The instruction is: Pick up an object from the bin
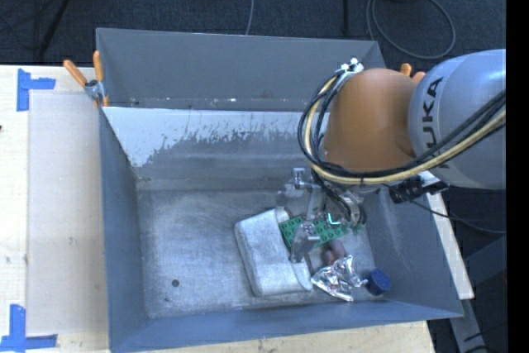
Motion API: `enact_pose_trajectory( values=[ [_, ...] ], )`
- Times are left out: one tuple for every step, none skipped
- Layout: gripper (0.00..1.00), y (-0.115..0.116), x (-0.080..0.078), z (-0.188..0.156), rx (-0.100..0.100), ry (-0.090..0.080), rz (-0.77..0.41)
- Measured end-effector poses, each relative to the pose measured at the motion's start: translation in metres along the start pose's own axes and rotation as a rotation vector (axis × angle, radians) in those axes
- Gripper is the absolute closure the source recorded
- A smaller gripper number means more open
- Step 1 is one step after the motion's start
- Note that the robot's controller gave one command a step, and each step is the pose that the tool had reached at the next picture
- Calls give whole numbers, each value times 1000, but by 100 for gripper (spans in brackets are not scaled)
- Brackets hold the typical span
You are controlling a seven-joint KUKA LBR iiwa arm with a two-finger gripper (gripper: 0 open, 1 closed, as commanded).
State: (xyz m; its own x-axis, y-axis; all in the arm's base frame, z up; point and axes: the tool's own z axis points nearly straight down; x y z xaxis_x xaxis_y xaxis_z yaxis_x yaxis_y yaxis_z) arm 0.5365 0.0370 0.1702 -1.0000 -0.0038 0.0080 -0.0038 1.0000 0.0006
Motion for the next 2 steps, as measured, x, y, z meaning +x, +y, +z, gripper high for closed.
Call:
enact_pose_trajectory(
  values=[
    [0, -61, -49, 88, -1, 0, -122],
    [100, -61, -51, 84, 1, -5, -123]
  ],
)
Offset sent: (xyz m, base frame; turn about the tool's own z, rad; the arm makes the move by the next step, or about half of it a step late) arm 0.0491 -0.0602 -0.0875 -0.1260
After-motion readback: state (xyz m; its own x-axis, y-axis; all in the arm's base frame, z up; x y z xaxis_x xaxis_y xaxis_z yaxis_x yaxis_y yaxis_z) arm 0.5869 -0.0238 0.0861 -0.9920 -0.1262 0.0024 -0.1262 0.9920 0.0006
